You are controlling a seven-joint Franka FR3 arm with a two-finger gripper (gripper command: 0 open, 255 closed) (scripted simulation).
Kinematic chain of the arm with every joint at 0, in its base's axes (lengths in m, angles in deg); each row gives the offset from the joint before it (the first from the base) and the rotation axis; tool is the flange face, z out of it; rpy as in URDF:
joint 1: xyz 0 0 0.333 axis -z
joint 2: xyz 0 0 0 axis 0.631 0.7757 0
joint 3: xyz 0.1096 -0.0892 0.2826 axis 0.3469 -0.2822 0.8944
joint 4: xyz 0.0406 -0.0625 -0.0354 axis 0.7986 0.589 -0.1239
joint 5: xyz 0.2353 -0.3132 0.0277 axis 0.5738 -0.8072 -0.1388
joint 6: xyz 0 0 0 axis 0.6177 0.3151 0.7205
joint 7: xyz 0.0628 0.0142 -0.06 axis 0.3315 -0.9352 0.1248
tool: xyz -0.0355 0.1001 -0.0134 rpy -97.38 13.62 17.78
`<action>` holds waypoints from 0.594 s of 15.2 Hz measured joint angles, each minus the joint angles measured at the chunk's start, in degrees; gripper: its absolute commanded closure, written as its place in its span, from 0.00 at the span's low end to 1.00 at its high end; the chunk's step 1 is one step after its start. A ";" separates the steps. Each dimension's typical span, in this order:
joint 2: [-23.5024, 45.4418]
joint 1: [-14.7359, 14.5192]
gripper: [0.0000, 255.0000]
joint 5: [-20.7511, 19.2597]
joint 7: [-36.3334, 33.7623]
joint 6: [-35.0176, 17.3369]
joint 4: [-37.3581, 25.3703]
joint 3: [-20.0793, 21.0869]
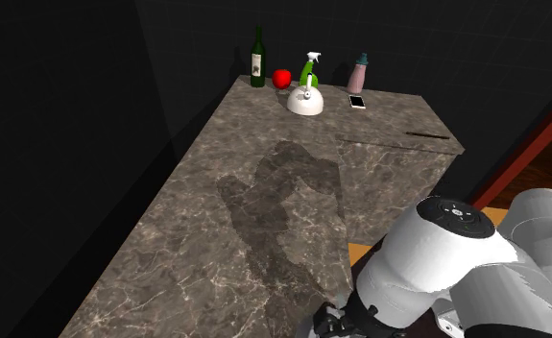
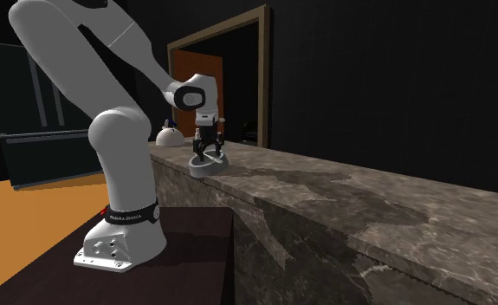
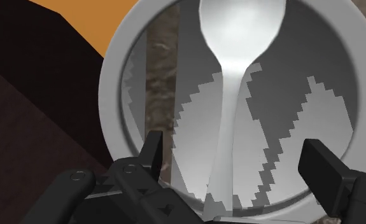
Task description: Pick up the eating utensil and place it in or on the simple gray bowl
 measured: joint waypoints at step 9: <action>-8.70 -2.45 0.00 -2.41 -0.70 9.45 -1.44 -6.93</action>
